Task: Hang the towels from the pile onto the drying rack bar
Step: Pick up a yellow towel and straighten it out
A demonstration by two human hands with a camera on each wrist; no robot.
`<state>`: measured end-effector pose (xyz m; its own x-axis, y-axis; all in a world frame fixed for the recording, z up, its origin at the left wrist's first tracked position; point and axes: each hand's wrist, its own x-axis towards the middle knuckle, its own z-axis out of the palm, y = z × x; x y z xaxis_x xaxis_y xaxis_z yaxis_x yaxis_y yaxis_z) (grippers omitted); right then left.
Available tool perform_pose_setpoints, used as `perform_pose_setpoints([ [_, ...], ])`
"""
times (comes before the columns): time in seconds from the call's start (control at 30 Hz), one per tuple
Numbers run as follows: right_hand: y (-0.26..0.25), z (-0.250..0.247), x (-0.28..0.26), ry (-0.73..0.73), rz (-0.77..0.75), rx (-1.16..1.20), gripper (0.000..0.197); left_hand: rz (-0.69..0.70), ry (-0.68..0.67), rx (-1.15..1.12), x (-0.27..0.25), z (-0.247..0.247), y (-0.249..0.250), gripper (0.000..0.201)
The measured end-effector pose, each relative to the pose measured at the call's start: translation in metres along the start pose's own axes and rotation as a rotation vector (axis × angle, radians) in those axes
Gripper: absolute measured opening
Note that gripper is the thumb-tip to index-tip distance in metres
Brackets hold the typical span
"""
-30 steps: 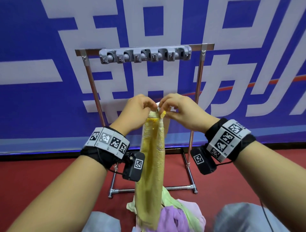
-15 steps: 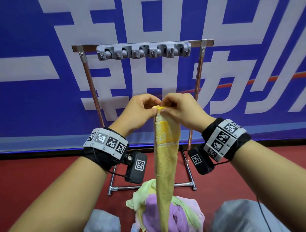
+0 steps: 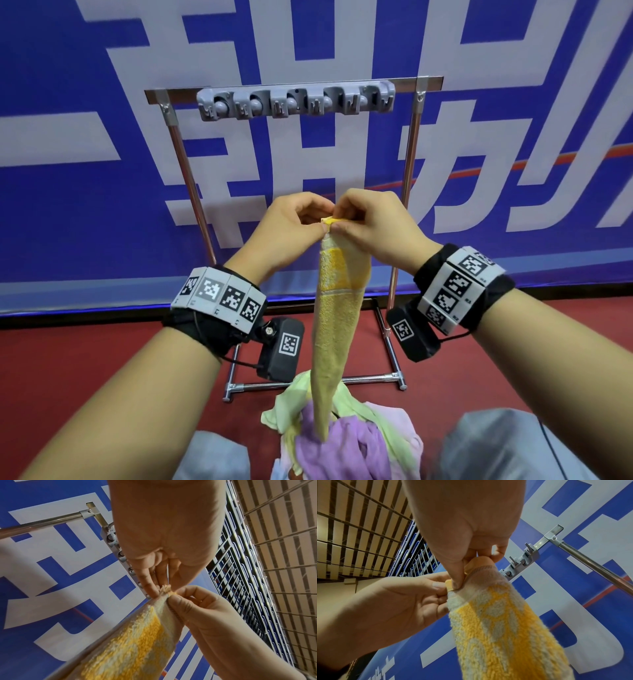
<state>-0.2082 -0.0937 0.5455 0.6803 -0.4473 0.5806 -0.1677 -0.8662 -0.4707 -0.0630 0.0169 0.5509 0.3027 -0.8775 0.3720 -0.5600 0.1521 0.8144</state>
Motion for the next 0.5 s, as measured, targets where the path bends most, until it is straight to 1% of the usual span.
perform_pose_setpoints([
  [0.13,-0.001,0.001,-0.001,0.008,0.002,0.015,0.011,0.026,0.016,0.026,-0.002,0.002,0.000,0.028],
  [0.27,0.000,-0.001,-0.001,0.000,0.001,0.063,0.006,0.047,0.063,0.055,0.000,0.000,-0.001,0.023],
  [0.33,0.004,-0.004,0.000,-0.007,-0.007,0.026,0.011,0.040,0.093,0.072,0.001,-0.003,-0.003,0.022],
  [0.43,0.012,-0.007,0.000,-0.005,-0.037,-0.062,0.018,0.038,0.104,0.085,0.002,-0.005,-0.003,0.023],
  [0.5,0.017,-0.007,0.000,-0.003,-0.010,-0.028,0.020,0.050,0.103,0.088,0.002,-0.006,-0.002,0.023],
])
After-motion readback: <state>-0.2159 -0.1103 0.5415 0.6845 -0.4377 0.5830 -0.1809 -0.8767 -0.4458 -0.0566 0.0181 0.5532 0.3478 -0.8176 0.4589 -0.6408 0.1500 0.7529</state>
